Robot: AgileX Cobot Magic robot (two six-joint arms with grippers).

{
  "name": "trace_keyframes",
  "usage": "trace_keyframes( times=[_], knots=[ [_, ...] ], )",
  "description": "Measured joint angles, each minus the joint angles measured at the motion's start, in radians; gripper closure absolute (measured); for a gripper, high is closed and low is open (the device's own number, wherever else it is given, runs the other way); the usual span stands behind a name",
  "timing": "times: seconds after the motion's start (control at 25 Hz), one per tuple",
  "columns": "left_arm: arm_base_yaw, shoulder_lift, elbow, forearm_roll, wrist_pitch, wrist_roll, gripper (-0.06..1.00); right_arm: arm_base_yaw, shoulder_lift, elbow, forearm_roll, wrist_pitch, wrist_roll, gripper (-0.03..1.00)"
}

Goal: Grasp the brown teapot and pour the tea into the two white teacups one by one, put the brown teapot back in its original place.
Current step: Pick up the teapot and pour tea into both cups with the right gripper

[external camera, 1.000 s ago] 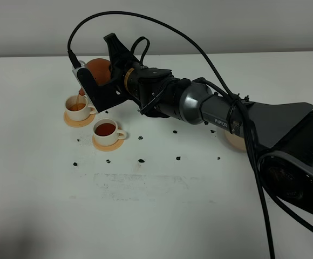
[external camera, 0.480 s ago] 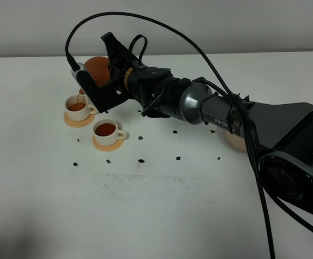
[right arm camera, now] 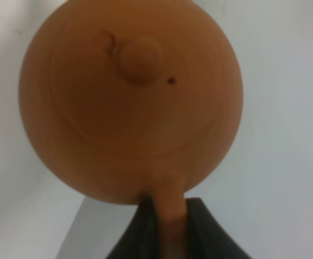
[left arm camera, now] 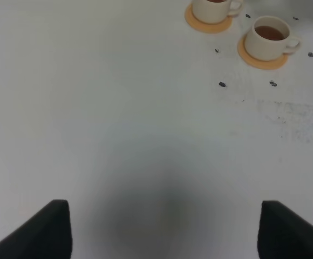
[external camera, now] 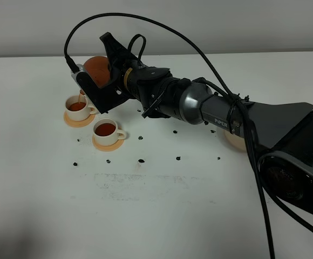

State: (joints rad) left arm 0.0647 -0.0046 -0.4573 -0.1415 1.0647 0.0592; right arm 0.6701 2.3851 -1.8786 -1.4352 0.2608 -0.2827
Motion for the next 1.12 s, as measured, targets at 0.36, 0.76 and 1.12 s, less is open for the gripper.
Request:
trace_keyframes(
  times=[0.36,0.76,1.12],
  knots=[
    [0.0,0.0,0.0,0.0,0.0,0.001,0.27,0.0,0.0,0.0,-0.037,-0.001,0.001,0.88],
    [0.0,0.0,0.0,0.0,0.0,0.001,0.27,0.0,0.0,0.0,-0.078,-0.002,0.004,0.88],
    [0.0,0.0,0.0,0.0,0.0,0.002,0.27,0.0,0.0,0.0,-0.107,-0.006,0.004,0.88]
  ],
)
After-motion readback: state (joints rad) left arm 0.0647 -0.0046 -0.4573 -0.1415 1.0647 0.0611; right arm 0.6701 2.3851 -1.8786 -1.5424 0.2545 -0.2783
